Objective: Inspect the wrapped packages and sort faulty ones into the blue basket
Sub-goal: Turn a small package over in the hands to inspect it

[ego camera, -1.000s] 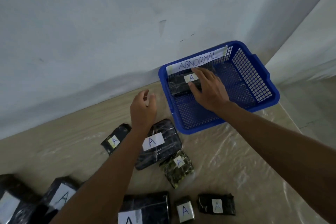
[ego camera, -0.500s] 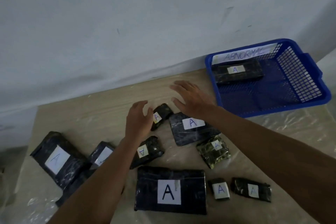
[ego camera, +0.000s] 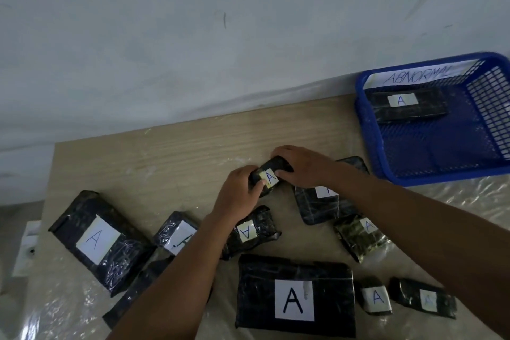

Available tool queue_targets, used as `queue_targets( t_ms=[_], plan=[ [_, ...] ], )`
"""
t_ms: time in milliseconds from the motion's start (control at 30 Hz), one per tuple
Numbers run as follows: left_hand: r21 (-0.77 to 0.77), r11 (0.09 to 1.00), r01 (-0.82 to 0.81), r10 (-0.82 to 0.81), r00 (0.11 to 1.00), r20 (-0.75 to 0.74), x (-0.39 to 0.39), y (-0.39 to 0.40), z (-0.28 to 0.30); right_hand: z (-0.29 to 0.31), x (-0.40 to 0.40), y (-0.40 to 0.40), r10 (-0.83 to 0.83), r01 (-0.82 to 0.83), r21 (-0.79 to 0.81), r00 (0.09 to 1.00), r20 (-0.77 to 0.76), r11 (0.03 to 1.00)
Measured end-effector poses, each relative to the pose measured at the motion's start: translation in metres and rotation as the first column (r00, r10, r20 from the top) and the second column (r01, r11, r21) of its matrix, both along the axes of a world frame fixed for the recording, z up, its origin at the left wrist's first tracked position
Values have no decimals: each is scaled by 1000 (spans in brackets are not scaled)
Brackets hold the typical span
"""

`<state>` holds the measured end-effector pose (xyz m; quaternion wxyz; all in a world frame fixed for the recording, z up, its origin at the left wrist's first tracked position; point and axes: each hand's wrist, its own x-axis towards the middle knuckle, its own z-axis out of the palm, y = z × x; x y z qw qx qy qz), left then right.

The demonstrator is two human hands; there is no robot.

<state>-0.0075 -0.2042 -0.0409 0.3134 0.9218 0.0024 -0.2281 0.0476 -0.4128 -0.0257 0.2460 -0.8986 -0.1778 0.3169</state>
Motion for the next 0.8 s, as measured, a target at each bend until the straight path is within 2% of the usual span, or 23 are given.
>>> queue_targets(
  t_ms=[200,300,400,467,500,567,633,700,800],
  plan=[
    [-168,977,-127,136,990,42,-11,-4,14,6,-13,-2,-116,116,169,993,-7,979],
    [-263,939,-223,258,961,105,-9,-2,36,19,-17,1,-259,234,326,965,37,916],
    [-361,901,-242,326,926,193,-7,3,67,44,-19,4,-404,335,479,914,45,811],
    [-460,858,-229,379,886,266,-8,3,86,63,-24,6,-483,394,601,876,-15,696],
    [-527,812,-249,430,867,253,-11,1,96,72,-29,7,-512,429,648,856,-71,629],
    [-647,690,-324,520,844,133,-18,-7,116,87,-43,9,-558,484,702,817,-149,522],
    [-695,621,-364,542,839,44,-29,-16,131,97,-60,11,-596,514,733,781,-186,445],
    [-688,632,-356,544,836,67,-40,-23,139,106,-78,11,-612,541,757,753,-243,366],
    [-671,675,-307,549,816,180,-57,-30,146,119,-102,10,-584,624,734,711,-391,268]
  ],
)
